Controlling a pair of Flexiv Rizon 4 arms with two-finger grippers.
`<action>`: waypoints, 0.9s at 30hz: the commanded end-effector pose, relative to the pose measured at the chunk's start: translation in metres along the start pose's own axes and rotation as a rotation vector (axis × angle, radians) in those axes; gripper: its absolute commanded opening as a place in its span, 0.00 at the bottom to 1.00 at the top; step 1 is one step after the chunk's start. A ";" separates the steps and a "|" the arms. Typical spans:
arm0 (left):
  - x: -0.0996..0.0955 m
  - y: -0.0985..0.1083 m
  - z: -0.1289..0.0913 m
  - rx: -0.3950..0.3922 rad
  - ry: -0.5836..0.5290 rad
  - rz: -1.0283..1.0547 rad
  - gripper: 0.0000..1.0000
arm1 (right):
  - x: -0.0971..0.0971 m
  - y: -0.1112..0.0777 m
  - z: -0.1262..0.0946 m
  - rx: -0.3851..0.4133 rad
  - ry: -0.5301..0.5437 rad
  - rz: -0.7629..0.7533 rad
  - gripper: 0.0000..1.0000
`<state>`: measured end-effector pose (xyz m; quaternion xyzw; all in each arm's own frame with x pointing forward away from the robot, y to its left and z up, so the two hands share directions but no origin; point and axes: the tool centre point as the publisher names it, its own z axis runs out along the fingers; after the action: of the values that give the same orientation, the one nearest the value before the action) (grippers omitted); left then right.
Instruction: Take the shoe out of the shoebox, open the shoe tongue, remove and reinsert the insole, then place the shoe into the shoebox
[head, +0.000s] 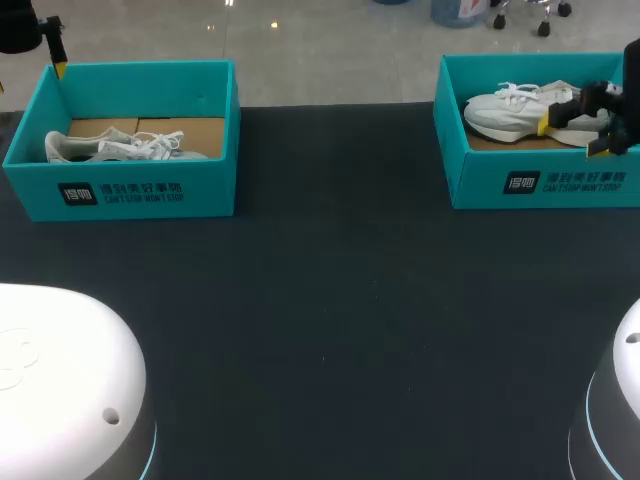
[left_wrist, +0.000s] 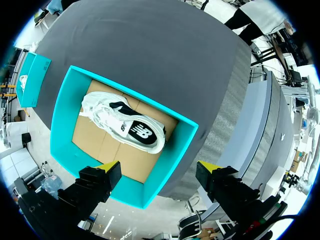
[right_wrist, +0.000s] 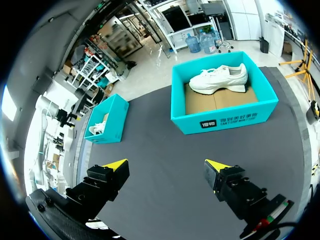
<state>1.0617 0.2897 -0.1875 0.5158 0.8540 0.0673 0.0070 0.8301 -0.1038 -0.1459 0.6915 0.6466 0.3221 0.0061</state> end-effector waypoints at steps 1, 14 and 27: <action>0.000 -0.001 0.000 -0.002 0.001 0.000 1.00 | -0.005 0.046 0.009 0.043 -0.063 -0.020 1.00; 0.000 -0.001 0.000 -0.002 0.001 0.000 1.00 | -0.038 0.108 0.014 0.045 -0.186 -0.021 1.00; 0.000 -0.001 0.000 -0.002 0.001 0.000 1.00 | -0.038 0.108 0.014 0.045 -0.186 -0.021 1.00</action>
<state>1.0616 0.2897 -0.1873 0.5158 0.8541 0.0673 0.0070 0.9350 -0.1505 -0.1272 0.7112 0.6580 0.2417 0.0534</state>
